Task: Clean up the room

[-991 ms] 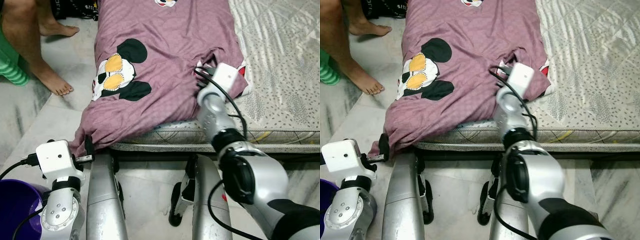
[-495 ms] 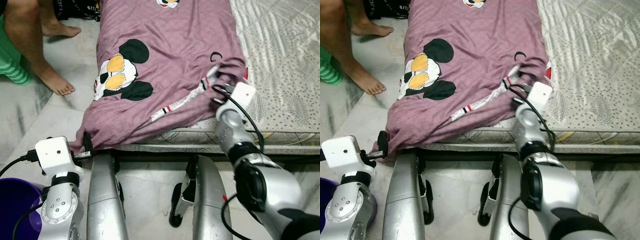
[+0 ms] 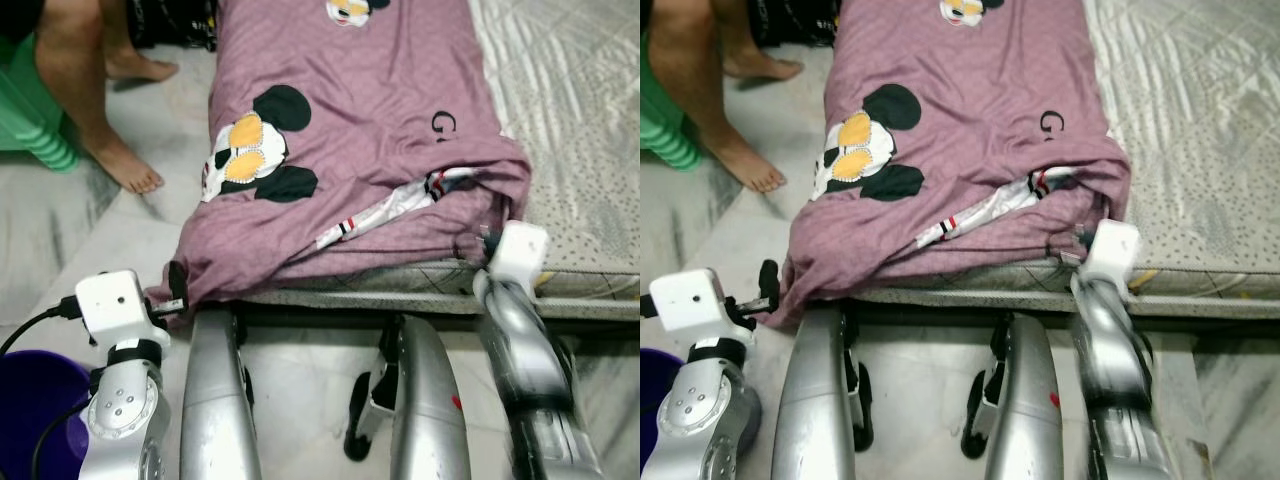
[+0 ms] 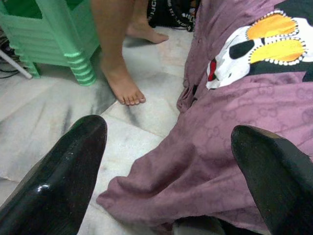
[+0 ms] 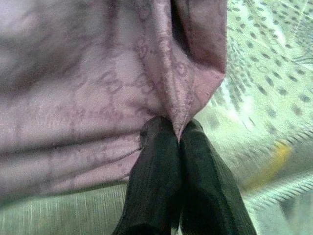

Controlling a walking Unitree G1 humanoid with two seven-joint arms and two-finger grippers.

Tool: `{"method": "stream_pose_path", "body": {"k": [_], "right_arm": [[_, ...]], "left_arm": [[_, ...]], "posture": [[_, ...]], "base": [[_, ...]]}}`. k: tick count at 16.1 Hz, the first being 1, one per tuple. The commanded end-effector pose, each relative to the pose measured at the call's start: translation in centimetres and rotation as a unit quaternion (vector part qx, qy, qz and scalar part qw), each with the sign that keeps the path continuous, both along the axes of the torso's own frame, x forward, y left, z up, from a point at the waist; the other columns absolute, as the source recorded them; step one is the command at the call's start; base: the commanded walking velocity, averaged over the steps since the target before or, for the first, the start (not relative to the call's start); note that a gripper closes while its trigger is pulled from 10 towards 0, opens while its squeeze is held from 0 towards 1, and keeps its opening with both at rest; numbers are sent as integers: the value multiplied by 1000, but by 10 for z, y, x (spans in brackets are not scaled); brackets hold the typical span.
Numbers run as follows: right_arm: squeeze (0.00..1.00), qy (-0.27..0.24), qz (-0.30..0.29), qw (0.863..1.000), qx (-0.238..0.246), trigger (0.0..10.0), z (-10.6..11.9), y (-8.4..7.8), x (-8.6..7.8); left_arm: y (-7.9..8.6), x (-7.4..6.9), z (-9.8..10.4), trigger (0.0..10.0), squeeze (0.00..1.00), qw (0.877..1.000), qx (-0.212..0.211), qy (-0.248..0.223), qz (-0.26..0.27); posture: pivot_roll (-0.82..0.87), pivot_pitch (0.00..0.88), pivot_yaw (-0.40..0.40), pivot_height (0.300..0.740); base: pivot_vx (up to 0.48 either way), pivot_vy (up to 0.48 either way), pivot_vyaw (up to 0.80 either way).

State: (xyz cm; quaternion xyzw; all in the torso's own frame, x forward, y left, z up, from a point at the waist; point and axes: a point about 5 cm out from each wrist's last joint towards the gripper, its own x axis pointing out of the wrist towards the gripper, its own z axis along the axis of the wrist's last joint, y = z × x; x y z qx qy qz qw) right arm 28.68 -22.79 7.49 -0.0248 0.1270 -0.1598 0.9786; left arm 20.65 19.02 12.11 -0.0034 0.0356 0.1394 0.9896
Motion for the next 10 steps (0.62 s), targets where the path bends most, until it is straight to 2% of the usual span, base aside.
{"method": "stream_pose_path", "body": {"k": [1,2,3,4,5,8,10], "right_arm": [[0,34,22,999,-5,0,-7,3,-19],[0,60,27,998,-5,0,-16,2,-30],[0,68,29,997,-6,0,-19,2,-33],[867,58,47,997,-9,10000,-15,3,-29],[1000,42,60,997,-22,10000,-10,4,-25],[1000,16,98,991,-87,10000,15,7,-15],[1000,13,93,989,-111,10000,18,1,-15]], "left_arm": [[0,-1,-7,10000,0,1000,-1,13,-4],[-2,3,-7,10000,0,1000,-3,11,-8],[-2,4,-7,10000,0,1000,-3,10,-9],[-4,7,-8,10000,0,1000,-5,9,-12],[-4,8,-8,10000,0,1000,-5,9,-13],[-2,10,-8,10000,0,1000,-3,6,-11],[0,9,-9,10000,0,1000,-1,7,-8]], "posture": [[95,210,-43,554],[86,205,-40,554],[86,205,-40,554],[80,196,-38,554],[81,194,-38,554],[82,187,-44,554],[80,186,-46,554]], "base": [[0,0,0],[0,0,0],[0,0,0],[0,0,0],[0,0,0],[0,0,0],[0,0,0]]}}
